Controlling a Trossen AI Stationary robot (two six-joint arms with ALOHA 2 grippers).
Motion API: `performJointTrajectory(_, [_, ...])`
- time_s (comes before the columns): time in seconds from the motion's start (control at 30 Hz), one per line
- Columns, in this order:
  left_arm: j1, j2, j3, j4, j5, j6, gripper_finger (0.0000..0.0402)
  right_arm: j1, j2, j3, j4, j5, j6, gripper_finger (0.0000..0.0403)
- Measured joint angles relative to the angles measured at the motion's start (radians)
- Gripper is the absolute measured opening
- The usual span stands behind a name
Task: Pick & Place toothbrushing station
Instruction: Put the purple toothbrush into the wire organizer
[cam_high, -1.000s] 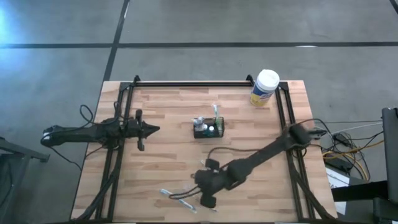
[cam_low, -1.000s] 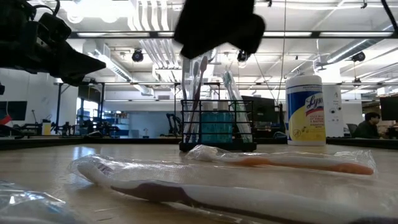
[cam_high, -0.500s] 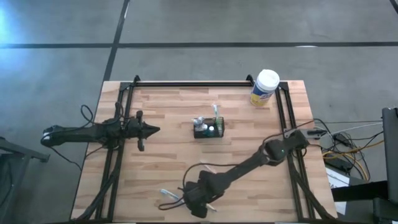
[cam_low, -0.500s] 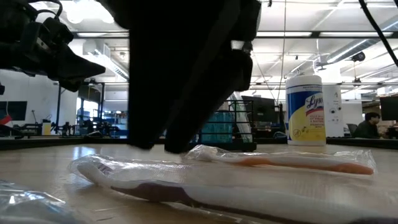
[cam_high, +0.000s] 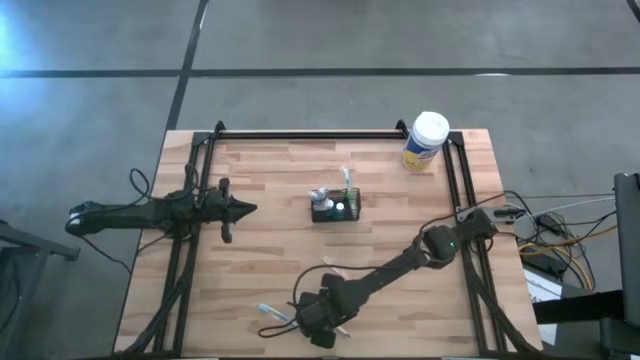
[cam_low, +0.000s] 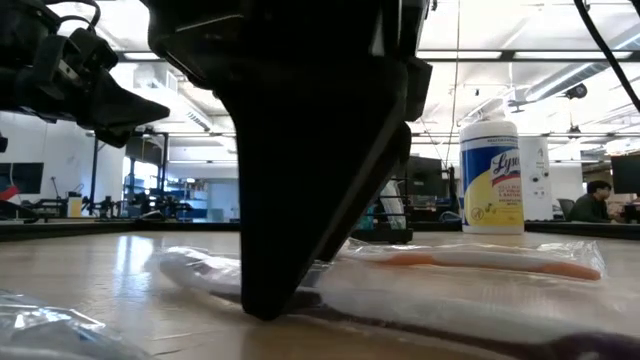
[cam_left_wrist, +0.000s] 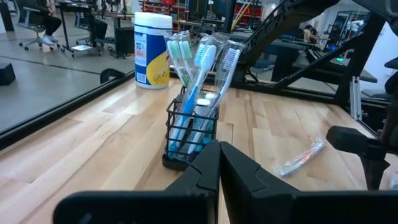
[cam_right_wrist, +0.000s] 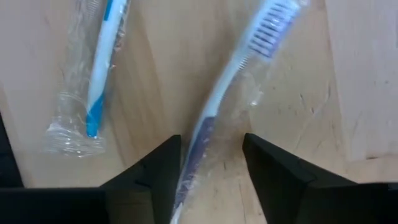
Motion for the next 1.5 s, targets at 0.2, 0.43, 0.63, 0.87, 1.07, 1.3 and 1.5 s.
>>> performJointTrajectory(0.2, [0.0, 0.0, 0.0, 0.0, 0.0, -0.001, 0.0012, -0.001, 0.0, -0.002, -0.009, 0.009, -0.043, 0.0086])
performJointTrajectory(0.43, [0.0, 0.0, 0.0, 0.0, 0.0, -0.001, 0.0012, 0.0, -0.021, -0.006, -0.013, 0.064, -0.132, 0.0019])
performJointTrajectory(0.63, [0.0, 0.0, 0.0, 0.0, 0.0, 0.01, 0.0012, 0.001, -0.114, -0.007, -0.01, 0.156, -0.24, 0.0016])
performJointTrajectory(0.87, [0.0, 0.0, 0.0, 0.0, 0.0, 0.005, 0.0012, 0.049, -0.321, -0.087, 0.099, 0.419, -0.454, 0.0015])
performJointTrajectory(1.07, [0.0, 0.0, 0.0, -0.001, 0.001, -0.005, 0.0012, 0.064, -0.597, -0.381, 0.36, 0.511, -0.58, 0.0014])
performJointTrajectory(1.3, [0.0, 0.0, 0.0, -0.001, 0.002, -0.046, 0.0012, 0.073, -0.999, -0.889, 0.805, 0.512, -0.667, 0.0014])
performJointTrajectory(1.5, [0.0, 0.0, 0.0, 0.0, 0.004, -0.007, 0.0012, 0.068, -1.315, -1.261, 1.053, 0.551, -0.7, 0.0013])
